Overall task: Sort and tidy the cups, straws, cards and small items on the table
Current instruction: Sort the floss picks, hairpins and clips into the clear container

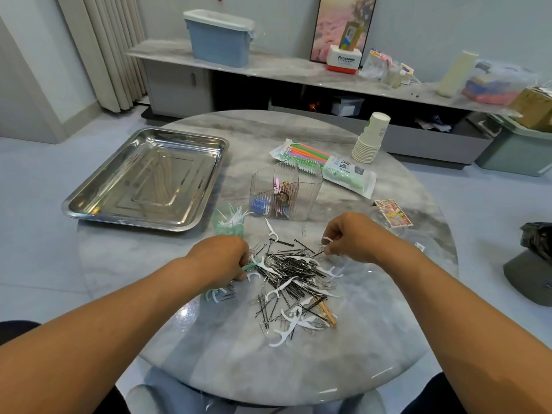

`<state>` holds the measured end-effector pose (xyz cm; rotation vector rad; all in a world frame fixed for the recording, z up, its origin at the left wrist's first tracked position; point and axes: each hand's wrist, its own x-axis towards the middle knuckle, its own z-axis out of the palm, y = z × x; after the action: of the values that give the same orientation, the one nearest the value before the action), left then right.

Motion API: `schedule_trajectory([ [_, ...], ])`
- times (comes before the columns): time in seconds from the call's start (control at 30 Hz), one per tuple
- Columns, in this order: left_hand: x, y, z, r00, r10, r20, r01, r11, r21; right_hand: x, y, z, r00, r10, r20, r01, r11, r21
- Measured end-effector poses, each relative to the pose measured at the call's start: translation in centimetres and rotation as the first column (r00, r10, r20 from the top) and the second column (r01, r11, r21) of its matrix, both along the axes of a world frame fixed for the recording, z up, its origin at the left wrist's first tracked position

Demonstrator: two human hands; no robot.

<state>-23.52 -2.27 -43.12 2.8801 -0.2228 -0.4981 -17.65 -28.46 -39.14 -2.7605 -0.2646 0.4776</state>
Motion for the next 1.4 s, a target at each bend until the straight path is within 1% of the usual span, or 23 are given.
schedule_trajectory([
  [0.13, 0.2, 0.0, 0.1, 0.999, 0.014, 0.046, -0.012, 0.999, -0.052, -0.1, -0.2, 0.3, 1.0, -0.02, 0.005, 0.02, 1.0, -0.003],
  [0.2, 0.4, 0.0, 0.2, 0.997, 0.049, 0.052, -0.042, 0.99, -0.134, -0.1, -0.2, 0.6, 0.999, -0.034, 0.0, 0.034, 0.999, 0.021],
  [0.3, 0.8, -0.1, 0.6, 0.994, 0.105, 0.037, -0.089, 0.95, -0.298, 0.0, -0.3, 0.9, 0.996, -0.093, 0.002, 0.092, 0.988, 0.127],
  [0.4, 0.7, -0.3, 0.7, 0.986, 0.156, -0.056, -0.163, 0.855, -0.493, 0.2, -0.4, 1.0, 0.985, -0.168, -0.041, 0.172, 0.934, 0.314],
  [0.47, 0.6, -0.6, 0.6, 0.962, 0.198, -0.187, -0.272, 0.712, -0.647, 0.0, -0.1, 1.0, 0.974, -0.182, -0.135, 0.224, 0.86, 0.458],
  [0.53, 0.5, -0.8, 0.5, 0.932, 0.206, -0.298, -0.362, 0.584, -0.727, 0.0, 0.2, 0.9, 0.958, -0.174, -0.229, 0.271, 0.812, 0.517],
  [0.63, 0.5, -1.1, 0.5, 0.919, 0.184, -0.348, -0.39, 0.543, -0.743, -0.1, 0.7, 0.6, 0.93, -0.167, -0.329, 0.331, 0.771, 0.544],
  [0.7, 0.5, -1.3, 0.6, 0.913, 0.186, -0.362, -0.404, 0.523, -0.75, -0.2, 0.9, 0.3, 0.928, -0.179, -0.327, 0.339, 0.771, 0.539],
  [0.77, 0.6, -1.4, 0.5, 0.907, 0.197, -0.372, -0.419, 0.509, -0.752, -0.4, 1.0, 0.2, 0.961, -0.191, -0.201, 0.269, 0.819, 0.507],
  [0.8, 0.6, -1.5, 0.5, 0.903, 0.199, -0.38, -0.427, 0.5, -0.753, -0.5, 1.0, 0.2, 0.985, -0.166, -0.048, 0.17, 0.881, 0.441],
  [0.83, 0.6, -1.5, 0.5, 0.9, 0.199, -0.388, -0.434, 0.494, -0.753, -0.5, 1.0, 0.3, 0.986, -0.082, 0.147, 0.033, 0.95, 0.312],
  [0.87, 0.6, -1.5, 0.5, 0.896, 0.197, -0.398, -0.441, 0.488, -0.753, -0.6, 1.1, 0.4, 0.95, 0.047, 0.308, -0.095, 0.985, 0.144],
  [0.9, 0.6, -1.5, 0.5, 0.892, 0.193, -0.409, -0.449, 0.479, -0.754, -0.8, 1.3, 0.5, 0.903, 0.148, 0.404, -0.174, 0.984, 0.026],
  [0.93, 0.6, -1.5, 0.5, 0.886, 0.189, -0.423, -0.46, 0.463, -0.757, -1.0, 1.7, 0.5, 0.874, 0.175, 0.454, -0.199, 0.98, 0.004],
  [0.97, 0.6, -1.6, 0.5, 0.879, 0.183, -0.44, -0.473, 0.442, -0.762, -1.1, 2.1, 0.6, 0.876, 0.131, 0.463, -0.183, 0.981, 0.069],
  [1.0, 0.6, -1.6, 0.5, 0.871, 0.175, -0.459, -0.488, 0.417, -0.767, -1.1, 2.3, 0.6, 0.905, 0.029, 0.425, -0.137, 0.964, 0.227],
  [1.03, 0.6, -1.8, 0.6, 0.863, 0.168, -0.476, -0.502, 0.39, -0.772, -1.0, 2.5, 0.6, 0.944, -0.082, 0.32, -0.064, 0.905, 0.421],
  [1.07, 0.5, -1.9, 0.6, 0.857, 0.158, -0.491, -0.513, 0.362, -0.778, -0.9, 2.7, 0.7, 0.974, -0.153, 0.168, 0.026, 0.809, 0.587],
  [1.1, 0.5, -2.0, 0.7, 0.853, 0.143, -0.502, -0.519, 0.339, -0.784, -1.0, 2.9, 0.9, 0.985, -0.168, 0.031, 0.102, 0.727, 0.678],
  [1.13, 0.4, -2.1, 0.8, 0.851, 0.121, -0.511, -0.521, 0.323, -0.79, -1.1, 3.0, 1.0, 0.987, -0.145, -0.064, 0.147, 0.692, 0.706],
  [1.2, 0.1, -2.4, 1.1, 0.848, 0.061, -0.526, -0.518, 0.298, -0.802, -1.5, 3.4, 0.7, 0.981, -0.101, -0.166, 0.19, 0.68, 0.709],
  [1.33, -0.2, -2.9, 1.9, 0.822, -0.036, -0.568, -0.548, 0.221, -0.807, -2.2, 4.2, -0.3, 0.959, -0.113, -0.261, 0.277, 0.577, 0.769],
  [1.4, -0.3, -3.0, 2.0, 0.831, -0.042, -0.554, -0.532, 0.228, -0.815, -2.1, 4.4, -0.4, 0.956, -0.105, -0.276, 0.286, 0.554, 0.782],
])
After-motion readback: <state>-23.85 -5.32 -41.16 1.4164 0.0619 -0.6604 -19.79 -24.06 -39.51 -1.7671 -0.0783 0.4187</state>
